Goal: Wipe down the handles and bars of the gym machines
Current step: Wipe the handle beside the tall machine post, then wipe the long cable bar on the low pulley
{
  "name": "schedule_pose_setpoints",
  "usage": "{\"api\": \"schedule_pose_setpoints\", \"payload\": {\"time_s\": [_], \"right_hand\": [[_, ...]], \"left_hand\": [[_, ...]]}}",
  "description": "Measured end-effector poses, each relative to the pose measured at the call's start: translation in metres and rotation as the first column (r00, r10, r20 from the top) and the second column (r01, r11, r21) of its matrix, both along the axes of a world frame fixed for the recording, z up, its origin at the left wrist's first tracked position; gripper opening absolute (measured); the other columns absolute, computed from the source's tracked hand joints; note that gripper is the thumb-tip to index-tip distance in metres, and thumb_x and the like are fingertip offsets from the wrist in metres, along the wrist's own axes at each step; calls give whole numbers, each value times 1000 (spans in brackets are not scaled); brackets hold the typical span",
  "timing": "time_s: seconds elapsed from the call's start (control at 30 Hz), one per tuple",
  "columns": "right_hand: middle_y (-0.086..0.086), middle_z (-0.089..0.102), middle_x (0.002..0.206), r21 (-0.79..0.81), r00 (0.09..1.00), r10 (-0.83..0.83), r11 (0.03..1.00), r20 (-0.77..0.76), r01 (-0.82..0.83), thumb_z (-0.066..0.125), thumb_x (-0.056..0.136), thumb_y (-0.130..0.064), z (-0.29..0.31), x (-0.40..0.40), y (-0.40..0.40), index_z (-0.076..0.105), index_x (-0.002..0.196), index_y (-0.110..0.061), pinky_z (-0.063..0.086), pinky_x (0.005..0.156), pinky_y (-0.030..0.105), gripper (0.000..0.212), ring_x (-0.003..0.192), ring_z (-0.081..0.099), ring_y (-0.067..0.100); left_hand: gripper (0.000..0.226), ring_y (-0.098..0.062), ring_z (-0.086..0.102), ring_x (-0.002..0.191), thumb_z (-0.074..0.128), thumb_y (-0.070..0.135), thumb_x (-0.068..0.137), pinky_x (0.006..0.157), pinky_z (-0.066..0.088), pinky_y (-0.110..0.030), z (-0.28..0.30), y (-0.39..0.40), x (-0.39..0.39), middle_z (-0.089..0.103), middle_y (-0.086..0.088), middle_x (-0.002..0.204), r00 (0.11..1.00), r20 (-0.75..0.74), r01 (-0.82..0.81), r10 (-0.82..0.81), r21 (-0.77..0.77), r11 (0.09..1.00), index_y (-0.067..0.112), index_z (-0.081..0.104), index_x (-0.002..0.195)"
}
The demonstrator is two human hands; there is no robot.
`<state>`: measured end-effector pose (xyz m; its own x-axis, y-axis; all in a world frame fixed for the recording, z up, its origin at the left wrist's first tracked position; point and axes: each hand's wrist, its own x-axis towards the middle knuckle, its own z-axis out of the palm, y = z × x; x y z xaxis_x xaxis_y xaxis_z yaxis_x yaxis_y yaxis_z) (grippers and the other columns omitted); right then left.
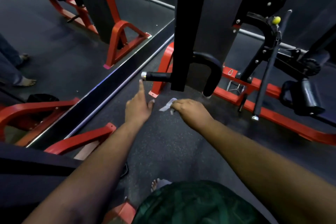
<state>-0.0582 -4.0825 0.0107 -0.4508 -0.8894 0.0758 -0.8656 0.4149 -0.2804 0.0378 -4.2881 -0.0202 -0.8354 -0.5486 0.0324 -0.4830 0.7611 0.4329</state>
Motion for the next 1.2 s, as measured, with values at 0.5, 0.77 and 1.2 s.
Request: {"api": "schedule_pose_setpoints", "payload": {"time_s": [0.5,0.77,1.2], "right_hand": [[-11,77,102,-132,697,-465,774,546,619,64,88,-4,-81,-86,292,79,102,-26,56,87,31,30,93,71,8],[-17,77,91,-62,574,-513,709,639,703,67,81,1,-105,-178,358,80,97,-27,58,85,28,35,89,71,-2],[-5,76,84,13,307,-551,500,776,866,62,90,1,-104,-339,392,76,94,-33,63,63,40,37,77,74,20]], "left_hand": [[71,-25,49,139,51,61,99,108,45,-40,-55,295,-78,45,-4,158,852,411,276,-325,175,945,26,36,157],[71,-23,47,141,52,63,98,108,45,-39,-57,360,-192,45,-1,158,803,404,386,-439,208,899,26,36,157],[78,-28,49,140,52,62,97,107,45,-44,-79,374,-382,42,-3,160,758,404,437,-512,267,859,27,25,161]]}}
